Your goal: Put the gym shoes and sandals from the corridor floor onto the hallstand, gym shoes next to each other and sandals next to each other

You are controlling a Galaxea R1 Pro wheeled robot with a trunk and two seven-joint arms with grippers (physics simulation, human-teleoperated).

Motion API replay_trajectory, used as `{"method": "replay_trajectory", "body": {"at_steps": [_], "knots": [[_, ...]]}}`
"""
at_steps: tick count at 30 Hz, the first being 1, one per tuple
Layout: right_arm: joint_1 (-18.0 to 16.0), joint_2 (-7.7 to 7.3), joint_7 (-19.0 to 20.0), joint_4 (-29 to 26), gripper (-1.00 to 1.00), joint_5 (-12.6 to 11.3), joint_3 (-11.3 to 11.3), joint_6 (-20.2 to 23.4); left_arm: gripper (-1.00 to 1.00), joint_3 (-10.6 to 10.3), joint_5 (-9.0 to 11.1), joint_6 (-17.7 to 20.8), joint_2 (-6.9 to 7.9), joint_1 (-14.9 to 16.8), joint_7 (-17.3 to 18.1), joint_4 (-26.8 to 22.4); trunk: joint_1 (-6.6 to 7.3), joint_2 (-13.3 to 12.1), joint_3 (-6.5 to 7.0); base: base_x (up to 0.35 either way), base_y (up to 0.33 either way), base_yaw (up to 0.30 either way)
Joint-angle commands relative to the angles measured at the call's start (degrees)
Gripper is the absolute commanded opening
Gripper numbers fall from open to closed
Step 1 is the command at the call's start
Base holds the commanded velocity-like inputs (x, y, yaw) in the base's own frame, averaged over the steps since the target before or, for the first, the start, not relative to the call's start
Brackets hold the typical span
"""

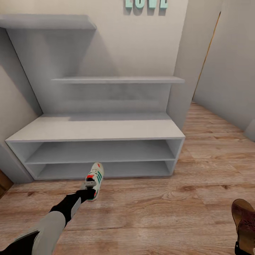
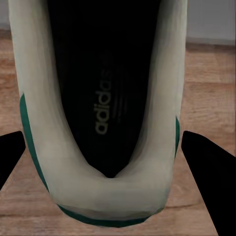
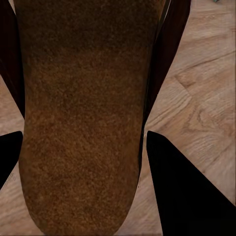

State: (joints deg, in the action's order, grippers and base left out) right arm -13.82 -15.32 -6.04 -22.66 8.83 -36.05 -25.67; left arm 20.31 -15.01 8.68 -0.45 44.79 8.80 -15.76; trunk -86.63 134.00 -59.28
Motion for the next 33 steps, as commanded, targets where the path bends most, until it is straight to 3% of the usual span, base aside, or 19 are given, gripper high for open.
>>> {"method": "replay_trajectory", "body": {"at_steps": [1, 4, 7, 33], "knots": [[-0.1, 0.51, -0.1, 0.1, -1.0, 0.4, -0.3, -0.2, -1.0, 0.5, -0.7, 0.5, -0.15, 0.3, -0.3, -0.5, 0.01, 0.0, -0.05, 0.0, 0.0, 0.0], [-0.1, 1.71, -0.1, 0.1, -1.0, 0.5, -0.2, -0.2, -1.0, 0.6, -0.7, 0.7, -0.26, 0.5, -0.9, -2.2, 0.01, 0.0, -0.05, 0.0, -0.034, 0.0], [-0.1, 1.96, -0.1, 0.1, -1.0, 0.5, -0.2, -0.2, -1.0, 0.6, -0.8, 0.7, -0.69, 0.6, -1.0, -2.6, 0.01, 0.0, -0.05, 0.0, -0.206, 0.0], [-0.1, 2.05, -0.1, 0.1, -1.0, 0.5, -0.2, -0.2, -1.0, 0.6, -0.7, 0.6, -1.57, 0.6, -1.2, -3.0, 0.01, 0.0, -0.05, 0.017, -0.266, 0.0]]}}
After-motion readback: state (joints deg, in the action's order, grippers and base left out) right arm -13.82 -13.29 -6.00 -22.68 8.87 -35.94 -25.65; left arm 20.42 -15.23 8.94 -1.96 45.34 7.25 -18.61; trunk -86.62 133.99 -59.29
